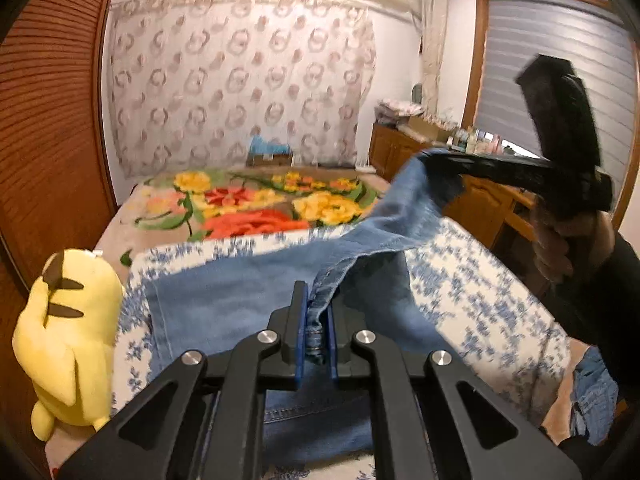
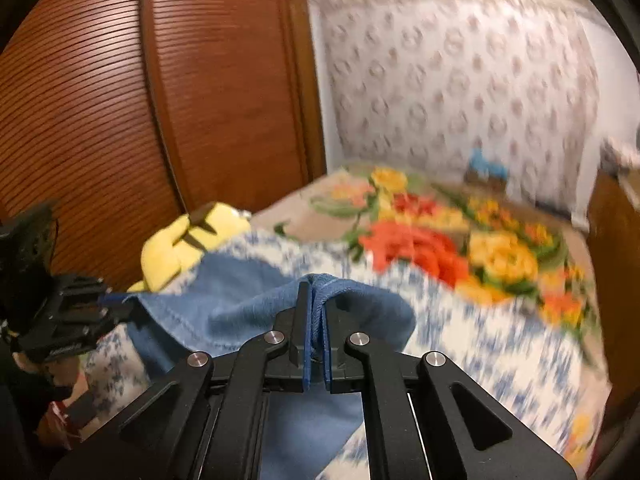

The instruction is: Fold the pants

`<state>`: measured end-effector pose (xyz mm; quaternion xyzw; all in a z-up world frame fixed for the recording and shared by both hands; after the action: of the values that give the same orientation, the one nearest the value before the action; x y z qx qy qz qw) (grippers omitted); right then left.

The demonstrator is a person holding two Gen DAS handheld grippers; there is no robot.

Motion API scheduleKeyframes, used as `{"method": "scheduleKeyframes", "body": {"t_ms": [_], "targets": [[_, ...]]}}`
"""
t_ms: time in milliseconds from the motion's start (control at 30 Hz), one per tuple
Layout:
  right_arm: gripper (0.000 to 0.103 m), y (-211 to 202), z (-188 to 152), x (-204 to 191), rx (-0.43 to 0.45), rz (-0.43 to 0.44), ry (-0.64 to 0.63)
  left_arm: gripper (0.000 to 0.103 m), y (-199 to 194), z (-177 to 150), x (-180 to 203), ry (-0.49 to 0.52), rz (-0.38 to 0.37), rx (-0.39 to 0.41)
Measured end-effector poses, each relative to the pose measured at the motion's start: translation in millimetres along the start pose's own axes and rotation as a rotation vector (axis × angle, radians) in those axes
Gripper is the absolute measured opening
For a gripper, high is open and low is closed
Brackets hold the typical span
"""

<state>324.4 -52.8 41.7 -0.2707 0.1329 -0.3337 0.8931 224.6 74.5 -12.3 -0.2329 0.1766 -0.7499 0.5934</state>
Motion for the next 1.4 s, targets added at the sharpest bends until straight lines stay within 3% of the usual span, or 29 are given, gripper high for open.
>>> {"method": "scheduleKeyframes", "body": {"t_ms": [267,467,767,1133,1400], "targets": [[0.001,9.7,60.0,-32.2,0.057,0.063,-0.053,0.005,-42.0,6.3,0.5,-0.006,-0.002,0.041],[0.001,40.6,74.3,-70.9,0.037,0.142,-0.087,0.005,-46.4,-23.0,-19.6,-0.046,0.04,-0.001],[0.001,133.6,42.4,-132.5,-0.118,0.15,-0.172,0.005,-12.5,-84.7,-51.8,-0.141,0.065,-0.122],[0.001,187.7,12.6,-137.7,-0.224,0.137,-0.122,0.008,9.5,-108.4,-74.9,-0.18,0.097,-0.198],[0.001,221.2,0.1,-142.1,-0.271,0.133,-0.094,0.03,6.1,-102.7,-80.9,-0.172,0.099,-0.185]]}}
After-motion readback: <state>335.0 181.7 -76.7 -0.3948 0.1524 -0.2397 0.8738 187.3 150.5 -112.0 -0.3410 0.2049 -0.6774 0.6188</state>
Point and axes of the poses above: each gripper's, at about its wrist camera, not at the fingertips, and y roughly the way its jaws point, x to its right, z to its top, the point moved 10 cm from there along y, roughly the way its jaws point, and after that the axes turned 2 degrees about -x, right-handed, at the moved point
